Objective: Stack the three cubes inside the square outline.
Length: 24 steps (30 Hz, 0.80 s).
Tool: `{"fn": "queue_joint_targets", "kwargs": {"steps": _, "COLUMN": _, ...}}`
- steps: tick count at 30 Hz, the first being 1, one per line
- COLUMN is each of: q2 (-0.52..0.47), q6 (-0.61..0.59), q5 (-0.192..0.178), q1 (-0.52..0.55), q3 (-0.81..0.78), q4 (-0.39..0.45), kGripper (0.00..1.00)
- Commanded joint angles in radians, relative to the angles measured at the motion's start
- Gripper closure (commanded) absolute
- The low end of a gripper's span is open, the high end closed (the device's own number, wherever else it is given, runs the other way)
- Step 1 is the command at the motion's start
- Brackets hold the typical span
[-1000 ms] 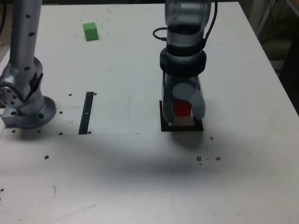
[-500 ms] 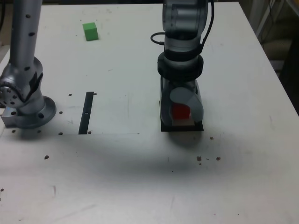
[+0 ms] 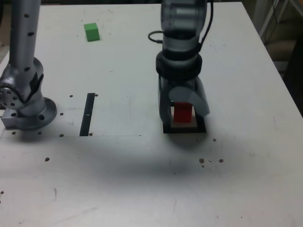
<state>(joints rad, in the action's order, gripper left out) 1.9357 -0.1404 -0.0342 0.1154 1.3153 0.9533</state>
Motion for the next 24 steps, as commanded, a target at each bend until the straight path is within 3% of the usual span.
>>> {"fn": "queue_joint_targets", "kwargs": {"steps": 1, "q2": -0.026, "q6": -0.007, "q5": -0.013, "q1": -0.014, "q3": 0.001, "q4": 0.025, "kGripper": 0.01}}
{"fn": "queue_joint_targets", "kwargs": {"steps": 14, "q2": -0.056, "q6": 0.071, "q5": -0.029, "q1": -0.170, "q3": 0.072, "q4": 0.160, "kGripper": 0.00}}
{"fn": "queue_joint_targets", "kwargs": {"steps": 24, "q2": 0.010, "q6": 0.191, "q5": -0.021, "q1": -0.373, "q3": 0.231, "q4": 0.271, "kGripper": 0.01}}
